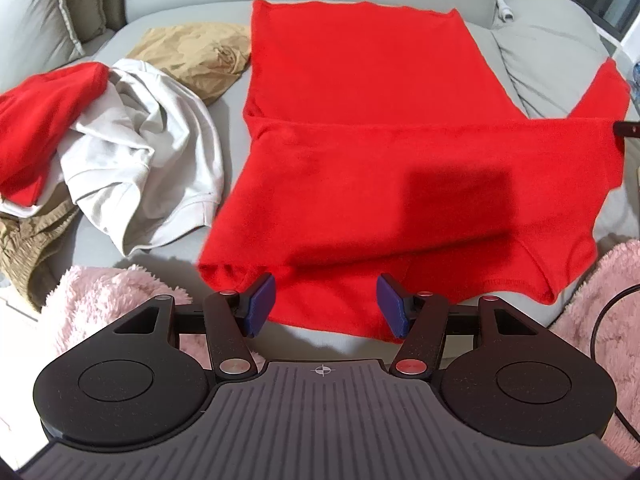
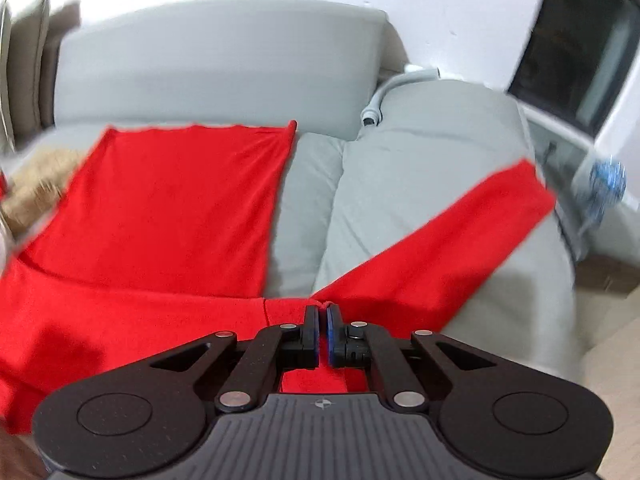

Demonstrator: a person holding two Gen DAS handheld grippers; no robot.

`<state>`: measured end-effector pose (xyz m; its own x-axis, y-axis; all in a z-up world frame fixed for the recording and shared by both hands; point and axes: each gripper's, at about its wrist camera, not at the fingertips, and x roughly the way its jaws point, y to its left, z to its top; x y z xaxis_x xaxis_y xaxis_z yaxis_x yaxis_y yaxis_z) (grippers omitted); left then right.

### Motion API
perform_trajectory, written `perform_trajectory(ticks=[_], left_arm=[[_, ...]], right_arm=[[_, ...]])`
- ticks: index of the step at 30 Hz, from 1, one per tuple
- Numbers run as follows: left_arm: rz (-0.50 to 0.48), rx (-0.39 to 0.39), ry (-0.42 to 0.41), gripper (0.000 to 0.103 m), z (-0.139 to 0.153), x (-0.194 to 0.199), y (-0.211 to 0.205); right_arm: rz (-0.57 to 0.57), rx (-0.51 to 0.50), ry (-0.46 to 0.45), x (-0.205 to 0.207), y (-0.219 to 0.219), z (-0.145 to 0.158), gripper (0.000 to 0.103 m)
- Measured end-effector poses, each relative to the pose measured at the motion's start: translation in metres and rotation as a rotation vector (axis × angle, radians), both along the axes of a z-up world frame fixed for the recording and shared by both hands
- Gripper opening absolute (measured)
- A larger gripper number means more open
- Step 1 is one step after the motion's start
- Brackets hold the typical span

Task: Fold clothes
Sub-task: 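Grasp the other sleeve cuff with the right gripper, then fold the sleeve across the sweatshirt body with the right gripper and release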

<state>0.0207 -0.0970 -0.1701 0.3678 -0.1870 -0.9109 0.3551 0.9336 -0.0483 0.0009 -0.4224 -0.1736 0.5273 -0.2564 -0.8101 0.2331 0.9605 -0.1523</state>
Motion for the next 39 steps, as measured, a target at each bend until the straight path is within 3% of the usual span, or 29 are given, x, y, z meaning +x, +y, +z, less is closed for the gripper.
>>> perform_trajectory(ticks=[5, 7, 9, 10, 13, 15, 18, 21, 24, 27, 30, 39], left_arm=[[0.019, -0.001, -0.010, 0.062, 0.004, 0.000, 0.005], [0.031, -0.003, -0.016, 0.062, 0.005, 0.001, 0.009], [0.050, -0.013, -0.023, 0.062, 0.007, 0.005, 0.014], [0.058, -0.020, -0.026, 0.061, 0.007, 0.007, 0.016], [0.088, -0.082, -0.035, 0.052, 0.010, 0.019, 0.019], [0.079, -0.102, -0.041, 0.039, 0.010, 0.028, 0.014], [0.015, -0.034, -0.065, 0.038, -0.001, 0.038, -0.008], [-0.024, 0.097, -0.056, 0.032, -0.026, 0.049, -0.026], [0.006, 0.200, -0.025, 0.027, -0.048, 0.057, -0.026], [0.045, 0.210, -0.040, 0.027, -0.054, 0.060, -0.014], [0.036, 0.194, -0.032, 0.027, -0.054, 0.061, -0.007], [0.003, 0.206, -0.053, 0.027, -0.053, 0.056, -0.008]], right_arm=[[-0.035, -0.010, 0.124, 0.016, -0.003, -0.041, 0.007], [-0.055, -0.009, 0.160, 0.017, -0.006, -0.045, 0.018], [-0.081, 0.045, 0.147, 0.013, -0.008, -0.037, 0.040], [-0.086, 0.069, 0.120, 0.009, -0.007, -0.031, 0.041], [-0.073, 0.176, 0.055, -0.004, 0.003, -0.013, 0.041], [-0.017, 0.273, 0.042, -0.013, 0.019, -0.008, 0.037], [0.070, 0.317, 0.088, -0.018, 0.055, -0.017, 0.033], [0.114, 0.316, 0.128, -0.013, 0.085, -0.033, 0.031], [0.124, 0.325, 0.121, -0.007, 0.105, -0.041, 0.031], [0.152, 0.295, 0.097, -0.002, 0.117, -0.047, 0.031], [0.172, 0.236, 0.157, -0.003, 0.119, -0.067, 0.031], [0.133, 0.229, 0.297, -0.036, 0.103, -0.054, 0.034]])
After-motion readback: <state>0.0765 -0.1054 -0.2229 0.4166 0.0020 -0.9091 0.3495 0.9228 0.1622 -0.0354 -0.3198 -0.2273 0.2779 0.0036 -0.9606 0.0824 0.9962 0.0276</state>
